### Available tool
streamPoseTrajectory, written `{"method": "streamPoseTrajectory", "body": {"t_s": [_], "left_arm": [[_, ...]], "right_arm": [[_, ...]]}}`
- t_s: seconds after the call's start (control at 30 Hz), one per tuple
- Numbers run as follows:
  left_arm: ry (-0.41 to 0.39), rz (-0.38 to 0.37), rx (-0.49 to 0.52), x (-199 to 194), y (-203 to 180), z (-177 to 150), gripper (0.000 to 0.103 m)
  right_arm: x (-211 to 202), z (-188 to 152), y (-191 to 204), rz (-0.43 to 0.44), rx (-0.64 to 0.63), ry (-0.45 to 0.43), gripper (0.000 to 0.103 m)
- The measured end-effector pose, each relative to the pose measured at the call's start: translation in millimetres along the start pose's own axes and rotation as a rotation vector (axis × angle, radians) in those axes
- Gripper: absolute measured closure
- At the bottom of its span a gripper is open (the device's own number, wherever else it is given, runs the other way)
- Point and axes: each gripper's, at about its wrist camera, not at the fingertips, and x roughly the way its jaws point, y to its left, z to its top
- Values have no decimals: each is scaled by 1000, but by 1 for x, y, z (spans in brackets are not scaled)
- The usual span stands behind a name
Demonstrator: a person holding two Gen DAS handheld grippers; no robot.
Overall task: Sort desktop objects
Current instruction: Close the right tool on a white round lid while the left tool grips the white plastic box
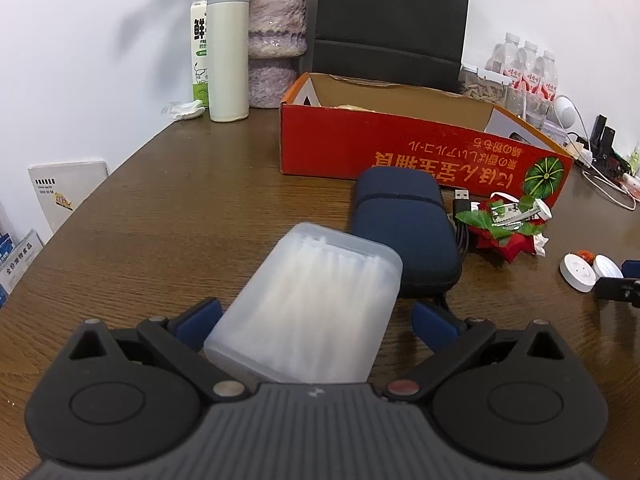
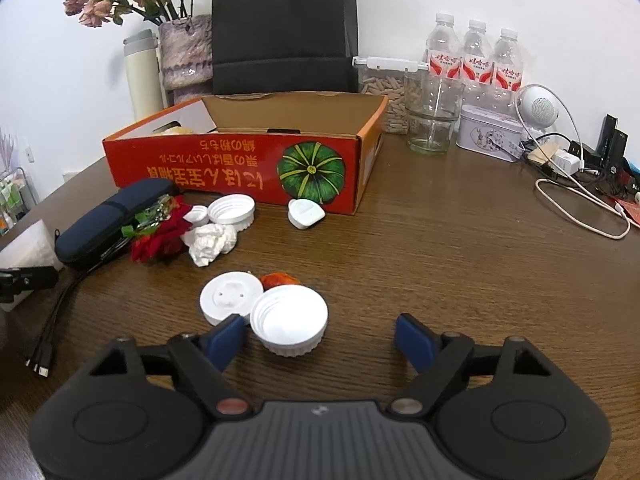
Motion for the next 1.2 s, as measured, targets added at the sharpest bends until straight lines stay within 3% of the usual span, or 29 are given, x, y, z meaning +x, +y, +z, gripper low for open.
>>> {"method": "streamPoseTrajectory", "body": {"t_s": [0.5,0.57,0.77,1.2], "left_arm": [[3,4,5,1,-1,0,1],[-2,3,4,0,-1,0,6],[-32,-12,21,-6,-4,-2,35],[-78,-12,7,-19,-3,-1,36]], "right_arm": [[-4,-1,12,44,-51,-36,61],[-5,-2,13,46,-54,-38,64],[-6,-2,15,47,-60,-41,64],[-19,0,16,51,-46,-93,64]]}}
